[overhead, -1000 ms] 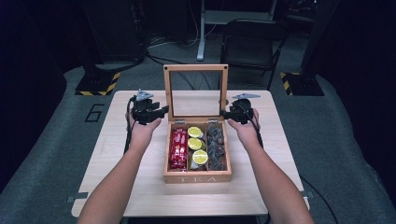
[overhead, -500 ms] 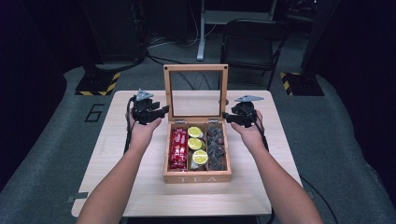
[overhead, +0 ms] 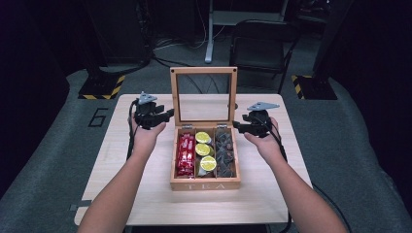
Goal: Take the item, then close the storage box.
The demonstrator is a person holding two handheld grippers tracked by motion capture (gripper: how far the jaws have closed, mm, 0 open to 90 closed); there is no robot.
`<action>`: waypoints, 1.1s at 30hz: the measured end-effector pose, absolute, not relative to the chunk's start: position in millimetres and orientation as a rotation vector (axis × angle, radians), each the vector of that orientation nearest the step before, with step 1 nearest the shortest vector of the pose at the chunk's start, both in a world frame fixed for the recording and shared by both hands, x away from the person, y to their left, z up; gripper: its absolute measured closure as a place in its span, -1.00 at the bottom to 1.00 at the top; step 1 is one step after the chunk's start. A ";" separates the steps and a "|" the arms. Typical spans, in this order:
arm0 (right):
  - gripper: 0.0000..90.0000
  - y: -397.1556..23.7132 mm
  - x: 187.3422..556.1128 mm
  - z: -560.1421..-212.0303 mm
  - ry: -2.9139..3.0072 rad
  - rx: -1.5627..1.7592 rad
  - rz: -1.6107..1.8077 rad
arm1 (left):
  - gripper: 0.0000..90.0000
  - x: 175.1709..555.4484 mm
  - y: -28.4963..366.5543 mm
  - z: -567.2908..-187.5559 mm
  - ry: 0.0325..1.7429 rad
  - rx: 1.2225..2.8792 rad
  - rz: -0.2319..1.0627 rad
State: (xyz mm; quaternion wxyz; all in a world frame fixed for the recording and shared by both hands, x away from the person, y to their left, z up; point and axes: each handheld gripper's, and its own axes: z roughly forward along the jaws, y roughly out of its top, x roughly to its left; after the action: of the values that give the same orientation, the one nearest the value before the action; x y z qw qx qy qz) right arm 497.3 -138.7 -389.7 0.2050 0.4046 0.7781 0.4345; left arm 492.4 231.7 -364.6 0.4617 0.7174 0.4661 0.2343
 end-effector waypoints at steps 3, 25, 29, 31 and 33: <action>-0.01 -139.5 493.5 -386.2 2.169 1.133 1.230 | 0.15 490.7 232.9 -364.0 1.143 1.773 0.573; -0.18 -103.7 458.9 -410.2 2.279 0.983 1.218 | 0.09 487.8 246.1 -361.9 1.165 1.771 0.568; -0.18 -97.3 454.8 -411.9 2.289 0.969 1.244 | 0.05 486.1 248.4 -363.5 1.169 1.767 0.571; -0.18 -94.9 453.3 -412.5 2.294 0.969 1.248 | 0.04 485.6 249.4 -364.9 1.168 1.767 0.576; -0.18 -93.2 451.6 -412.7 2.300 0.966 1.248 | 0.04 485.1 250.1 -365.7 1.167 1.769 0.578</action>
State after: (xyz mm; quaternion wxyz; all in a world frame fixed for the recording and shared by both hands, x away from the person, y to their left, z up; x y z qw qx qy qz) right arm 451.6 -93.2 -412.7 0.1752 0.3409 0.8118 0.4406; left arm 485.1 250.1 -365.7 0.4552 0.7170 0.4731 0.2343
